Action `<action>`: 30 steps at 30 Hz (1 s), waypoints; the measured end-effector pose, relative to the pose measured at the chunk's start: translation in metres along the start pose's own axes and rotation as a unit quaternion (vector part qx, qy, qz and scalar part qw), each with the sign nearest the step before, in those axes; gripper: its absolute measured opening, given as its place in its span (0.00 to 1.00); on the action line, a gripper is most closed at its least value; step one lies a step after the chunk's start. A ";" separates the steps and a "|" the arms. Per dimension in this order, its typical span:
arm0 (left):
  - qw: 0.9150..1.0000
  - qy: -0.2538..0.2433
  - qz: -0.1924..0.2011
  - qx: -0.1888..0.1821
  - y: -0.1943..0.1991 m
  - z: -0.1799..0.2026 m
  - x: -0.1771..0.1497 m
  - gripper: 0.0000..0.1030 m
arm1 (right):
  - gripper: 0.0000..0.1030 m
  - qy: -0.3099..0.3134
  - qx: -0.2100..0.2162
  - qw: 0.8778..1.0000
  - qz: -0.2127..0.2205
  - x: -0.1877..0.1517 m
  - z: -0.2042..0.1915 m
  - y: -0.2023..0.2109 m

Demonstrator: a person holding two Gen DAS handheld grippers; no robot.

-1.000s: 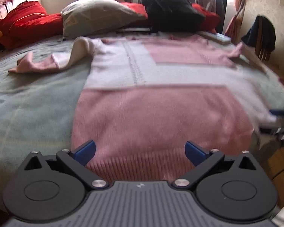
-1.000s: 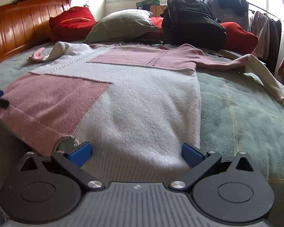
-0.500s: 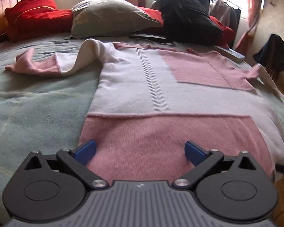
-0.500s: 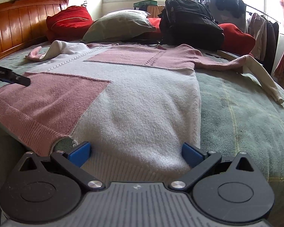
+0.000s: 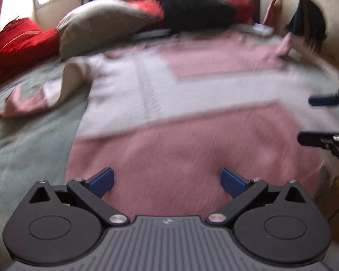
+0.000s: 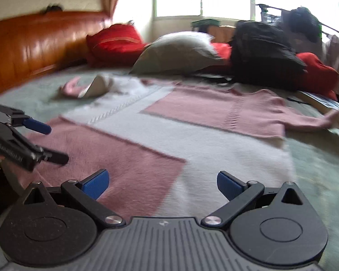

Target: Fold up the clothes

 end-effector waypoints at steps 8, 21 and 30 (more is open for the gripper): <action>1.000 0.025 -0.011 0.005 0.041 0.000 -0.031 0.99 | 1.00 0.015 -0.006 1.000 -0.004 -0.040 -0.006 0.017; 0.998 0.048 -0.049 -0.017 0.029 0.006 -0.018 0.99 | 1.00 0.018 -0.024 0.999 -0.026 -0.036 -0.007 0.023; 0.998 0.065 -0.008 -0.024 0.026 -0.011 0.047 0.99 | 1.00 -0.011 -0.021 1.000 -0.016 0.006 0.025 0.028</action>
Point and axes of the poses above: each gripper's, at about its wrist camera, not at the fingertips, and y roughly against the way its jaws point, z to its right, x to its top, the point moved 2 cm from there along -y, roughly the way its jaws point, and after that the axes turned 3 degrees about z, right-handed, at the moved point
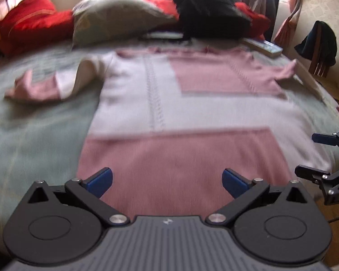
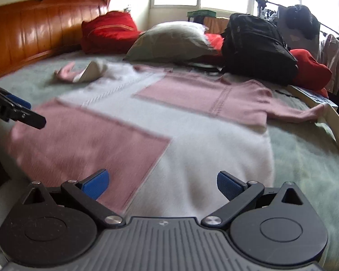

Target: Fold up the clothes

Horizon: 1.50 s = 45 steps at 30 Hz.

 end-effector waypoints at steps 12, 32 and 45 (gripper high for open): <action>0.999 -0.018 0.024 -0.024 -0.071 -0.001 0.068 0.99 | 1.00 -0.030 -0.026 0.999 -0.034 0.120 0.067 -0.107; 0.995 0.000 0.008 -0.104 -0.132 -0.050 0.050 0.99 | 1.00 -0.109 -0.110 0.961 -0.229 0.223 0.104 -0.416; 0.994 -0.007 0.020 -0.105 -0.132 -0.050 0.047 0.99 | 1.00 -0.103 -0.070 0.975 -0.182 0.229 0.106 -0.396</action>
Point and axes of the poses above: each gripper's, at about its wrist camera, not at the fingertips, and y roughly against the way its jaws point, z to its right, x to its top, the point moved 2 cm from there along -y, roughly the way its jaws point, and after that the axes turned 3 degrees about z, right-handed, at the moved point
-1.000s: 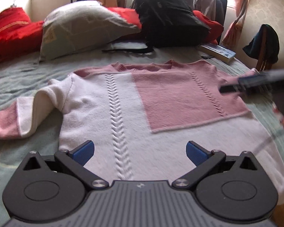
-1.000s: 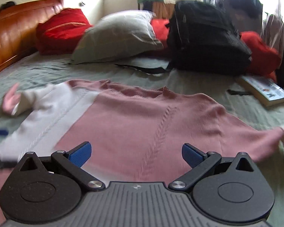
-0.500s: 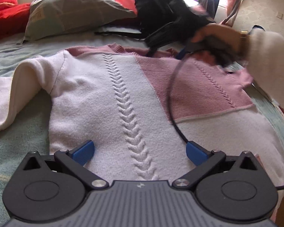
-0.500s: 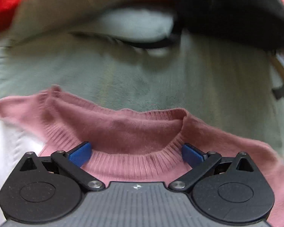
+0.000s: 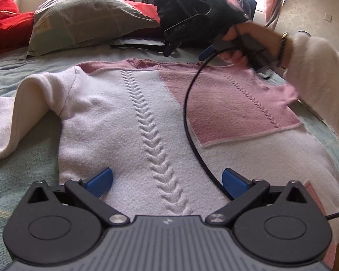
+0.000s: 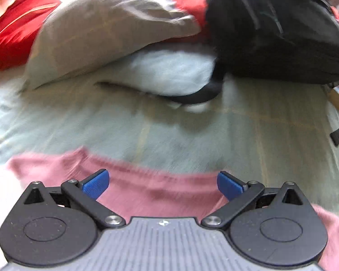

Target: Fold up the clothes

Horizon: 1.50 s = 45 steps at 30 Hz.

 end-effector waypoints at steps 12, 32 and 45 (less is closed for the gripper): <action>1.000 -0.015 0.009 0.005 -0.003 0.002 -0.004 0.99 | 1.00 0.008 0.004 0.998 -0.056 -0.025 -0.006 0.000; 1.000 -0.014 0.018 0.003 -0.004 0.001 -0.006 0.99 | 1.00 -0.002 0.044 0.998 -0.050 -0.003 -0.018 -0.019; 1.000 -0.007 0.024 -0.005 -0.004 -0.002 -0.006 0.99 | 0.63 0.129 0.085 0.987 0.036 0.002 -0.014 0.013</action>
Point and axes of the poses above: each gripper's, at about its wrist camera, not at the fingertips, and y roughly against the way its jaws point, z to its right, x to its top, the point moved 2 cm from there along -y, roughly the way its jaws point, and after that the axes turned 3 degrees about z, right-handed, at the moved point
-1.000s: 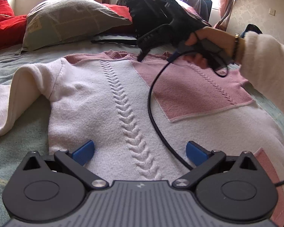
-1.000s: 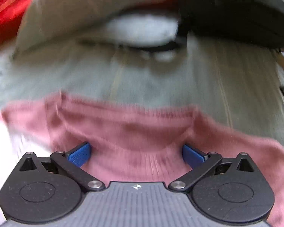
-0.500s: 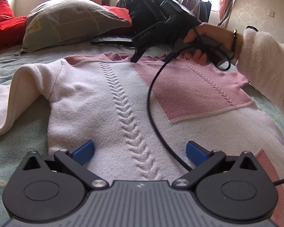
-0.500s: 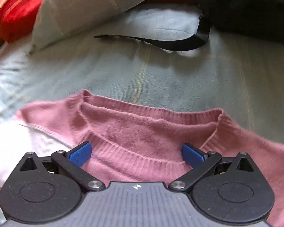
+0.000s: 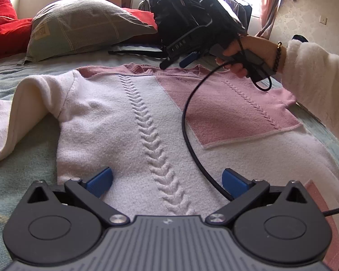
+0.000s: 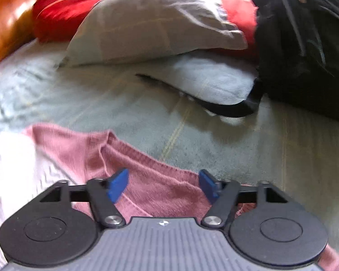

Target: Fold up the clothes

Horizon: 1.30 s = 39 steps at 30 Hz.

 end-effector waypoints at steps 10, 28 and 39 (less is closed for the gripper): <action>1.000 -0.002 0.001 0.001 -0.001 0.001 -0.001 0.99 | 0.12 0.064 -0.018 0.997 0.031 -0.011 -0.011 -0.007; 1.000 0.003 0.005 -0.005 0.001 -0.001 -0.001 0.99 | 0.51 -0.014 -0.089 0.995 0.031 -0.014 0.045 0.023; 1.000 0.003 0.005 -0.004 0.000 -0.001 -0.001 0.99 | 0.11 -0.018 -0.139 0.990 0.034 -0.021 0.067 0.009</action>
Point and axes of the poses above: each gripper's, at about its wrist camera, not at the fingertips, and y roughly against the way its jaws point, z to its right, x to its top, the point moved 2 cm from there along -y, roughly the way its jaws point, and after that the axes turned 3 degrees about z, right-handed, at the moved point
